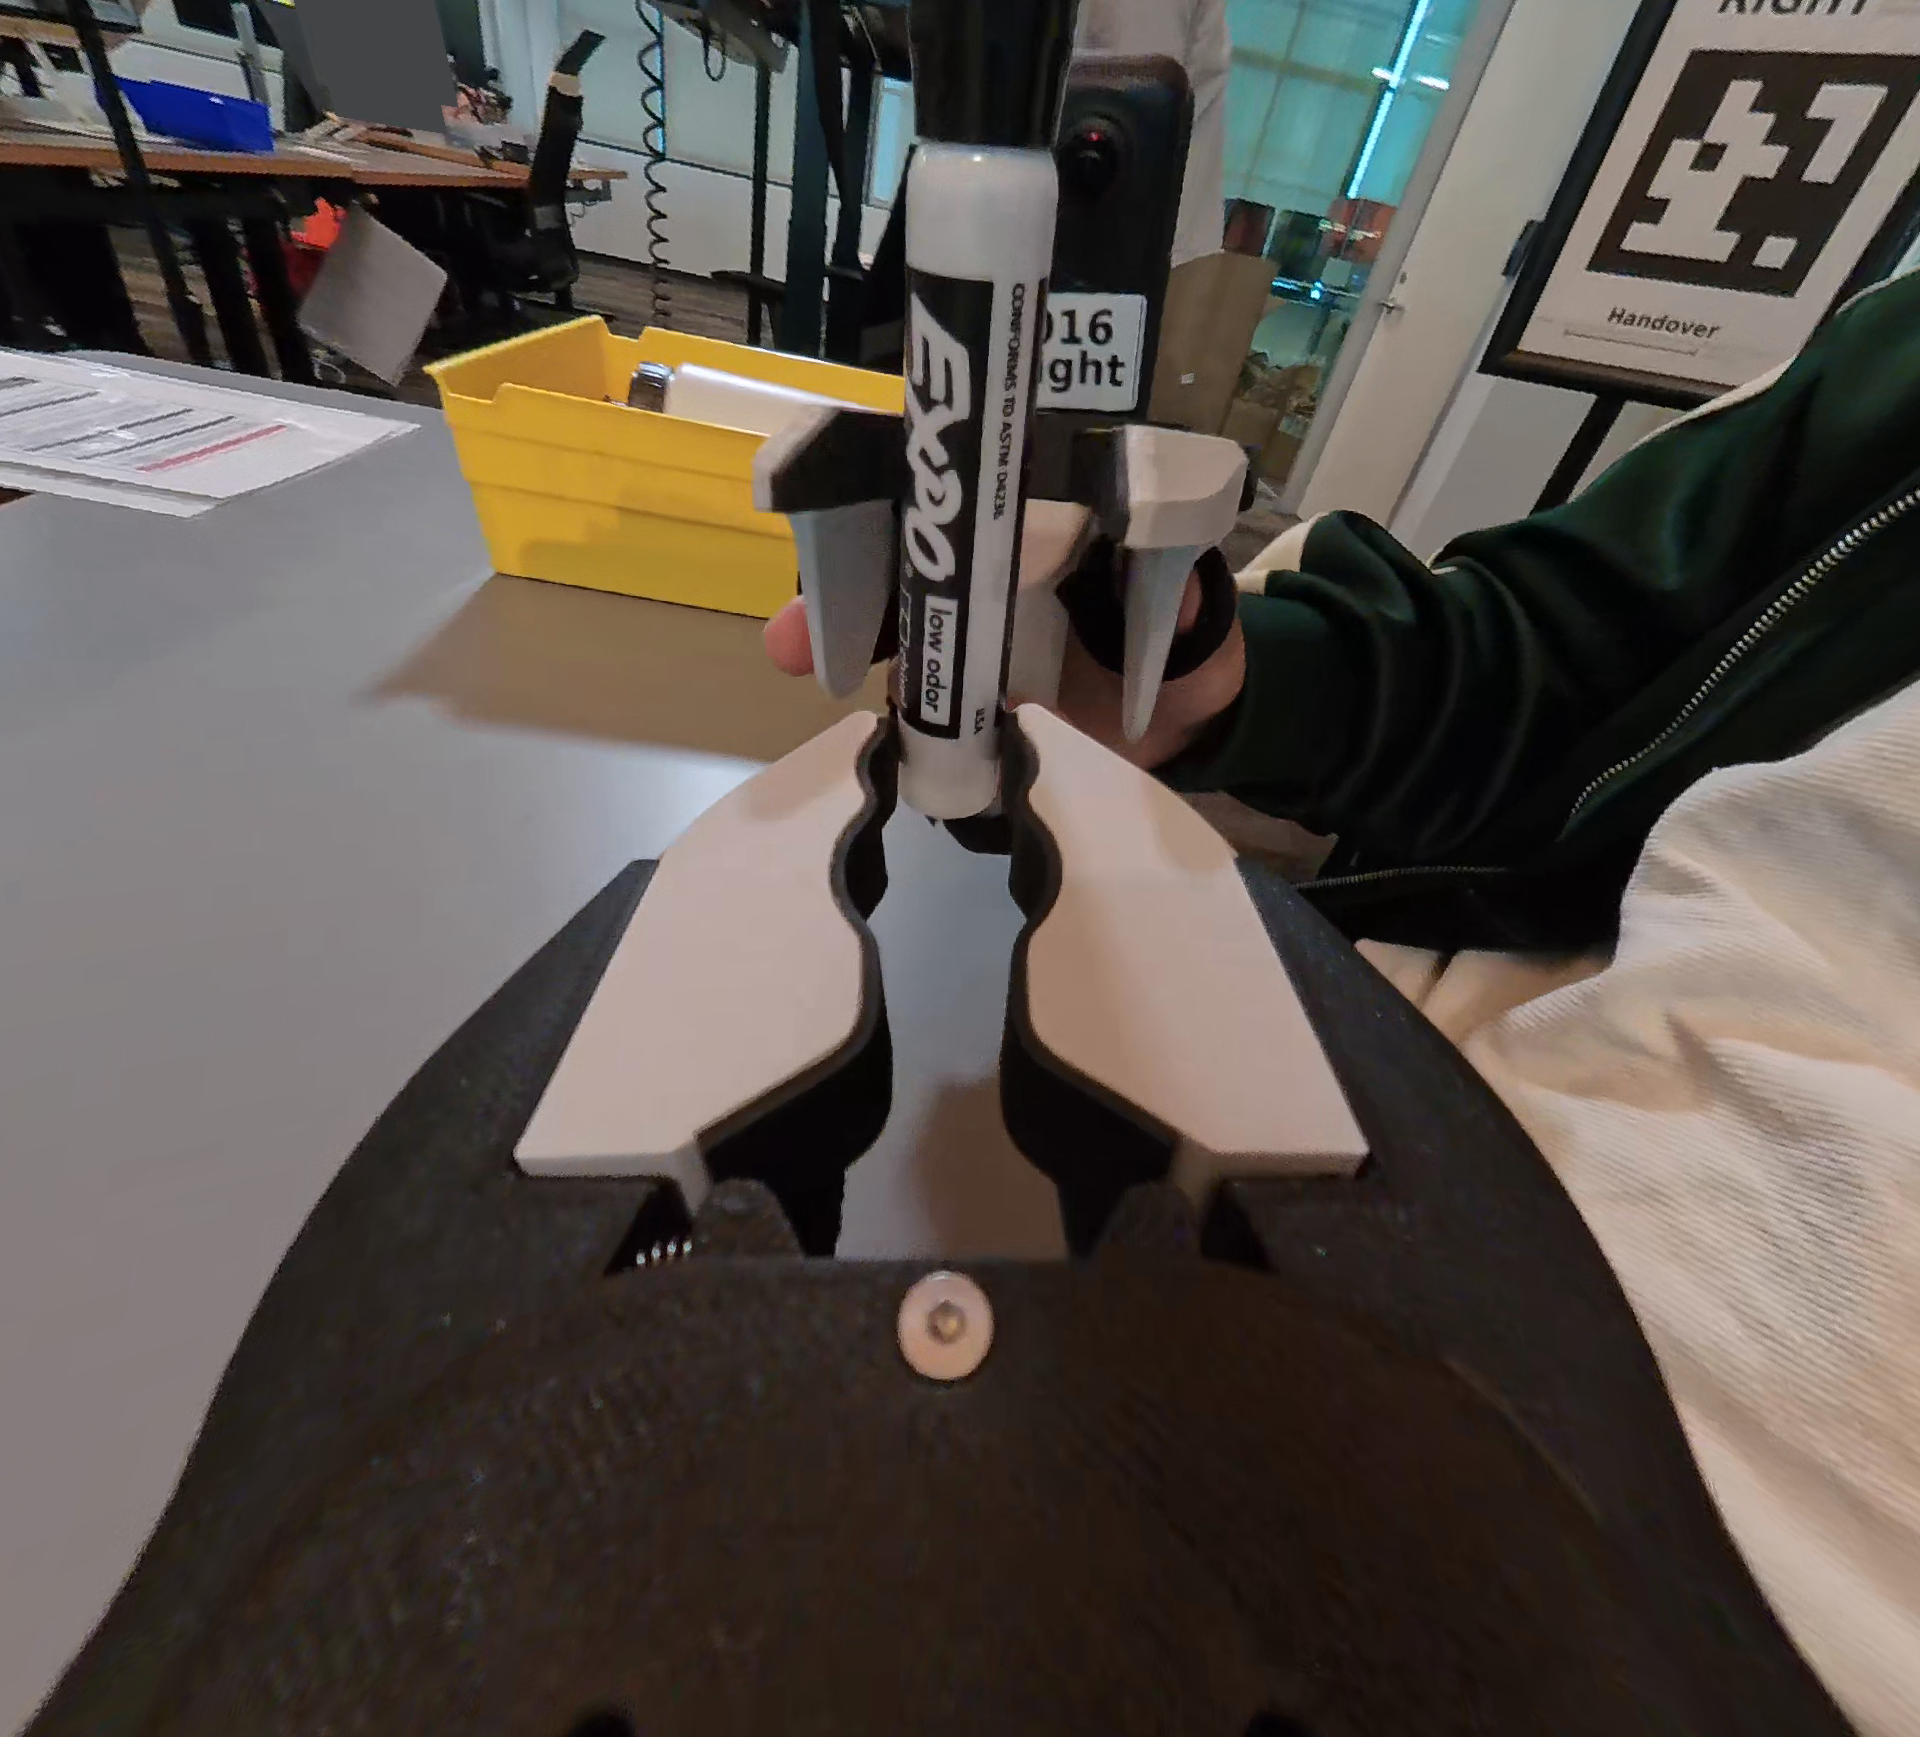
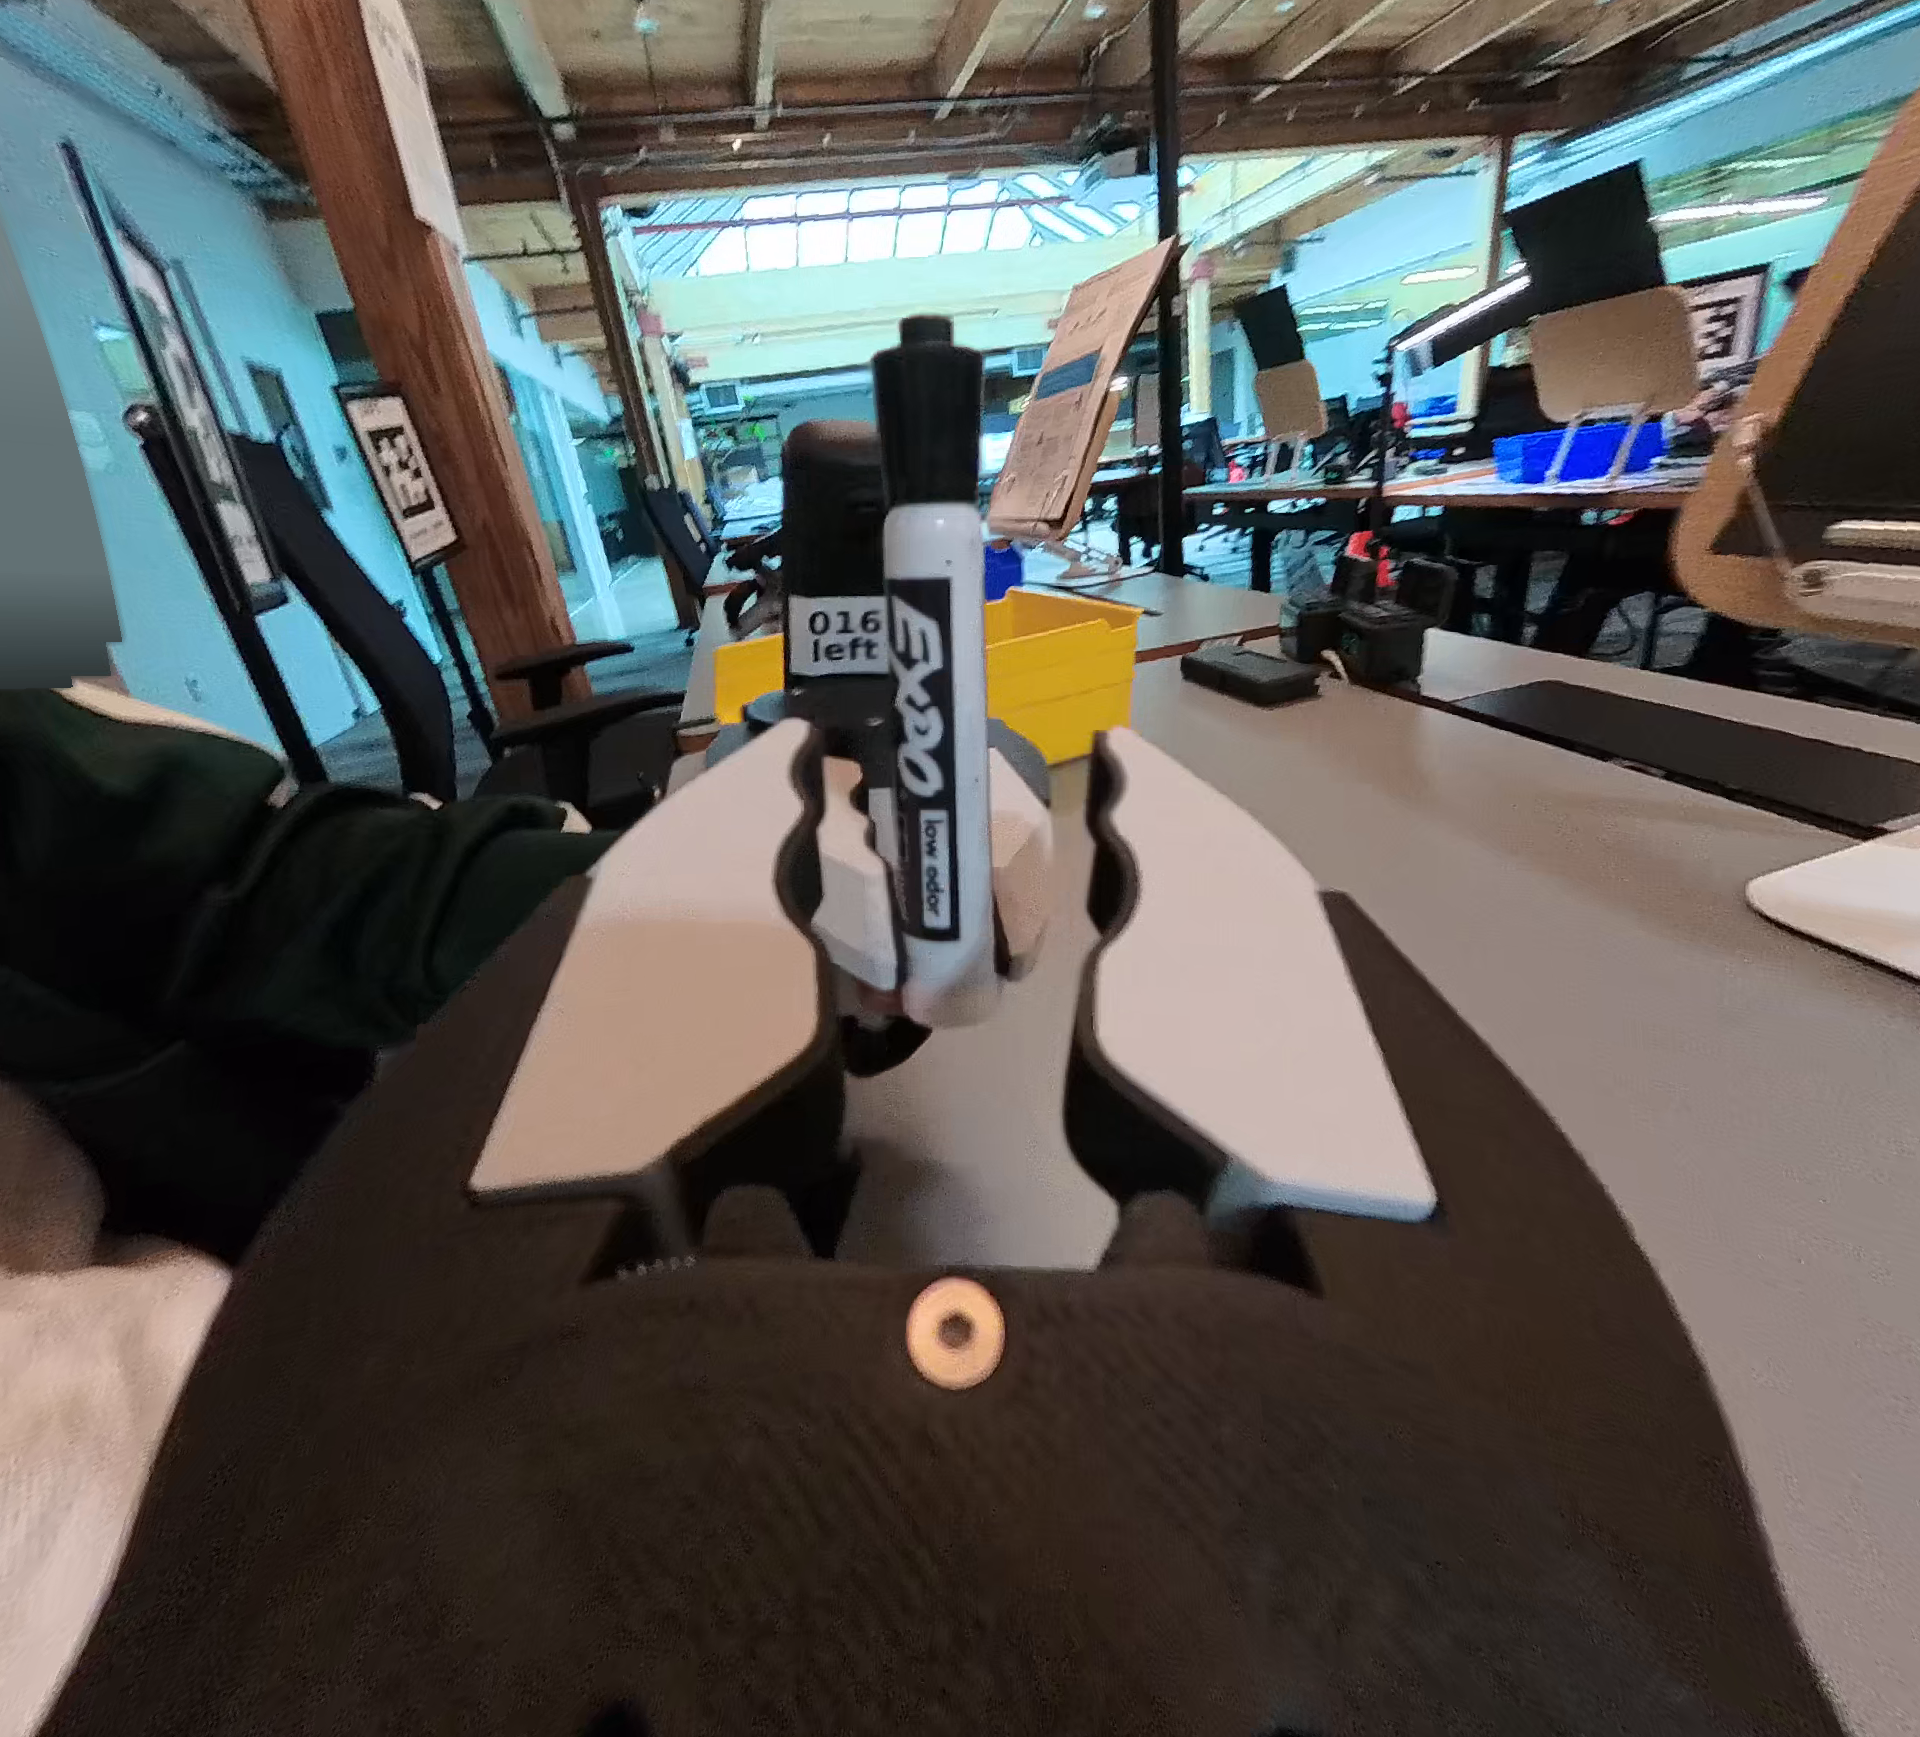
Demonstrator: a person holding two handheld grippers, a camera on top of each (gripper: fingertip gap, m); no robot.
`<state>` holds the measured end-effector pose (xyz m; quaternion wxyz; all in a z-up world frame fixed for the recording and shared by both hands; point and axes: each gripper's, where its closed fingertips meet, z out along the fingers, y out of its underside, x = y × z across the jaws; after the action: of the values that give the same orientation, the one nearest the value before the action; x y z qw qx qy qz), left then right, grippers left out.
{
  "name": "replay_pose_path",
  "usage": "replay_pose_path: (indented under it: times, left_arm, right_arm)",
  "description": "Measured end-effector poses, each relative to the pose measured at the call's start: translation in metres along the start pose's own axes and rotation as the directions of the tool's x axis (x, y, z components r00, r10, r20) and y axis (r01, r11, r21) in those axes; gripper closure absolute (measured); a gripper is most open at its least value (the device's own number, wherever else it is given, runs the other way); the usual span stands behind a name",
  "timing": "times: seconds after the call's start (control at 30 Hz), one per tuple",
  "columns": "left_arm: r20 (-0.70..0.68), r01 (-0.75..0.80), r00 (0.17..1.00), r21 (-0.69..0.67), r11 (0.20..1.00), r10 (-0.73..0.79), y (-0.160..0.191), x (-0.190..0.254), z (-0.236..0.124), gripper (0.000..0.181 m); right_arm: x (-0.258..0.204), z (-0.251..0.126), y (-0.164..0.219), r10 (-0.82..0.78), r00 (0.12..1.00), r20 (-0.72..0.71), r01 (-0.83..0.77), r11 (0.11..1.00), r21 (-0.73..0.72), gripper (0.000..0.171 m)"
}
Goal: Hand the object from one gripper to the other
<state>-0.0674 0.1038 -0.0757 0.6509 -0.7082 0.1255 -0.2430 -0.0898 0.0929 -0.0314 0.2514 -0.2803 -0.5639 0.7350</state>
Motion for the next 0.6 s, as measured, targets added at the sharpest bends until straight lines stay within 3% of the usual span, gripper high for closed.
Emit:
replay_pose_path:
  times: [0.13,0.27,0.43,0.5,0.6]
  left_arm:
    - [0.08,0.009,0.997,0.007,1.0,-0.01,-0.002,-0.012,-0.006,0.162]
    - [0.289,0.005,0.957,-0.042,0.999,0.007,0.001,-0.034,-0.011,0.162]
    - [0.391,-0.102,0.906,-0.169,0.98,0.161,0.008,-0.033,-0.002,0.162]
    - [0.39,-0.141,0.897,-0.196,0.97,0.209,0.009,-0.027,0.004,0.162]
    - [0.384,-0.156,0.9,-0.155,0.975,0.205,0.004,-0.025,0.005,0.162]
  right_arm:
    - [0.023,-0.007,-0.005,-0.03,0.98,-0.199,0.029,1.0,-0.011,0.124]
    - [0.033,-0.014,-0.011,-0.203,0.884,-0.422,0.182,0.979,-0.091,0.126]
    - [0.025,-0.002,0.005,-0.226,0.871,-0.437,0.16,0.97,-0.183,0.128]
    - [0.023,-0.002,0.008,-0.181,0.887,-0.424,0.116,0.978,-0.176,0.152]
    - [0.024,-0.006,0.003,-0.121,0.903,-0.412,0.069,0.988,-0.14,0.152]
